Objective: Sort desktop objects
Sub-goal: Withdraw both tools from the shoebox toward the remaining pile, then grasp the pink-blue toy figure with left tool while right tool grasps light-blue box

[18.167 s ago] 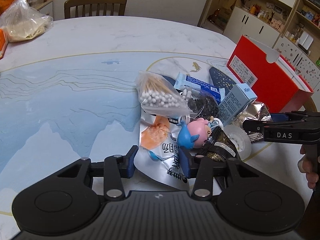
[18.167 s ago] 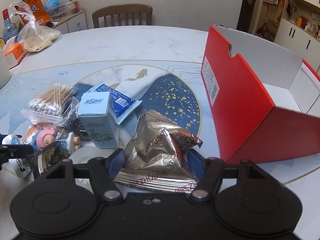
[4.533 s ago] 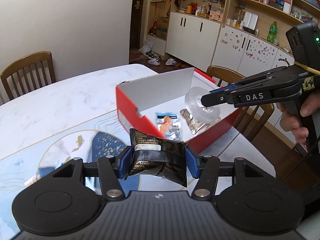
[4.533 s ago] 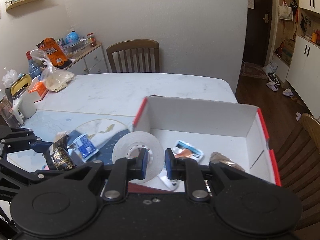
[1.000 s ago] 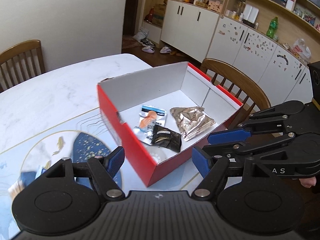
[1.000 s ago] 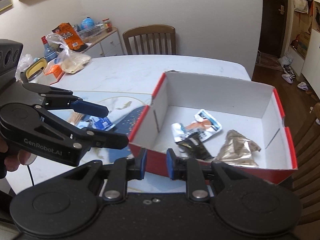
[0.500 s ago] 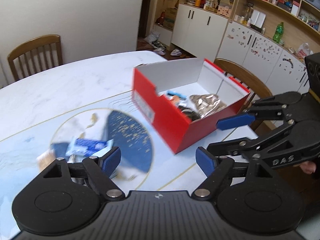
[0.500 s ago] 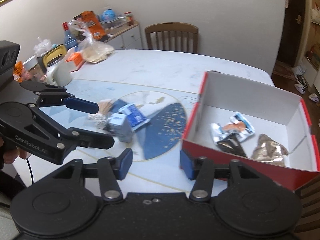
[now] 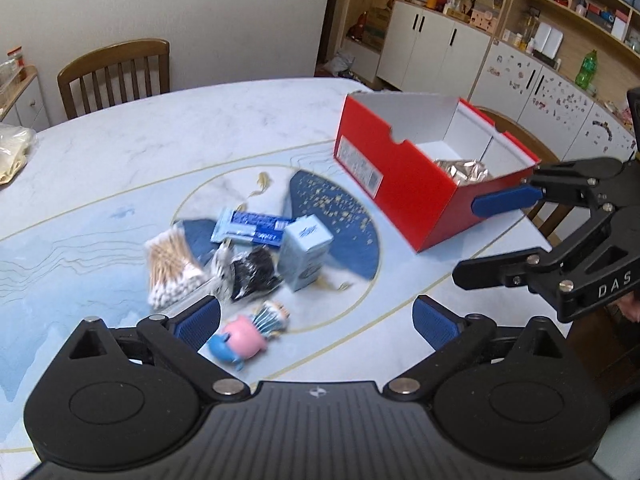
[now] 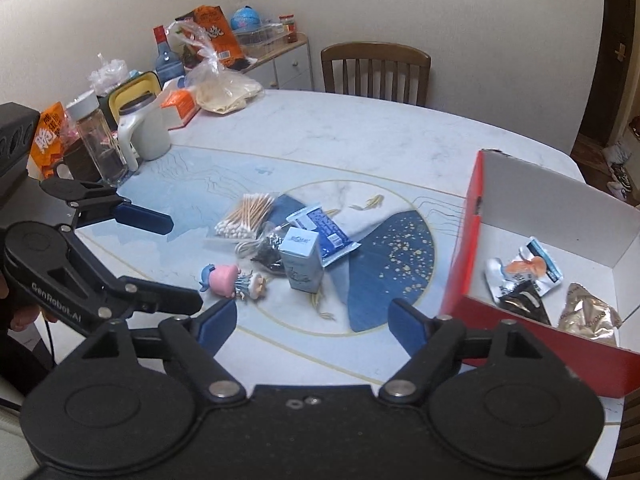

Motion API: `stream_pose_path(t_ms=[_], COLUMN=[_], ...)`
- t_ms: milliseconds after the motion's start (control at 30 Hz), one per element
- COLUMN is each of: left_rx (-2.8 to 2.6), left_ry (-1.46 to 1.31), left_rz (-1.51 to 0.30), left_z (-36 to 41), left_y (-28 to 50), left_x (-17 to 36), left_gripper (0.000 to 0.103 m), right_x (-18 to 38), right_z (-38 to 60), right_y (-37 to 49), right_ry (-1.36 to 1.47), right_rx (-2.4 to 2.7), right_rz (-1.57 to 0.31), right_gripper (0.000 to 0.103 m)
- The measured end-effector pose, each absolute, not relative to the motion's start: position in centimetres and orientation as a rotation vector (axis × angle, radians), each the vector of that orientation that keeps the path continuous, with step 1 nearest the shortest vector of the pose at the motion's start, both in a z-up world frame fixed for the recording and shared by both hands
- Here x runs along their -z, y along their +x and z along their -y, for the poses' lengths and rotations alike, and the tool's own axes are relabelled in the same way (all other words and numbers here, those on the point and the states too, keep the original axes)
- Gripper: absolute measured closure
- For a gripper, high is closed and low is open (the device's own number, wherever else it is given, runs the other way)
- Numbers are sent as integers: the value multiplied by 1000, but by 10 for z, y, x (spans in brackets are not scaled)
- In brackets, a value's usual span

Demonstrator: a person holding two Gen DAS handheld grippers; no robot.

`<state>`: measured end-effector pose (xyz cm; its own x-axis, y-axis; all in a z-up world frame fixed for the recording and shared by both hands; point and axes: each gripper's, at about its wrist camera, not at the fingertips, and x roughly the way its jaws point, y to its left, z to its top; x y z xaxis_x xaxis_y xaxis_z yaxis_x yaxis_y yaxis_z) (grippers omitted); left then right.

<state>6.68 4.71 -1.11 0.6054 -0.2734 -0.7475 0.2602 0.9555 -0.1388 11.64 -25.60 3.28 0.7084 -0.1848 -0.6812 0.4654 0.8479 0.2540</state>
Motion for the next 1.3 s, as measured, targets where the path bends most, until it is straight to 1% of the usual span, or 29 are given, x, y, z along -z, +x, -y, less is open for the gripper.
stream_pose_path(t_ms=[300,667,1167,1267,1300], left_rx=[302,371,438,456,461], left_ry=[9,62,95,106,108], left_rz=[-886,-929,-922,-917,-918], left_z=[-71,-83,-92,-91,-91], left_y=[69,88,107,108,108], left_x=[36,69,94,95,96], left_gripper=[0,0,1,2,3], right_x=[-19,0,37,42,43], right_z=[252,259,276,277,278], right_y=[147,185,235,242,244], right_ry=[451,475,523,525,525], right_rx=[402,458,504,506,504], right_rz=[-746,-800,-885,-901,-907], right_gripper=[19,21,31,35,37])
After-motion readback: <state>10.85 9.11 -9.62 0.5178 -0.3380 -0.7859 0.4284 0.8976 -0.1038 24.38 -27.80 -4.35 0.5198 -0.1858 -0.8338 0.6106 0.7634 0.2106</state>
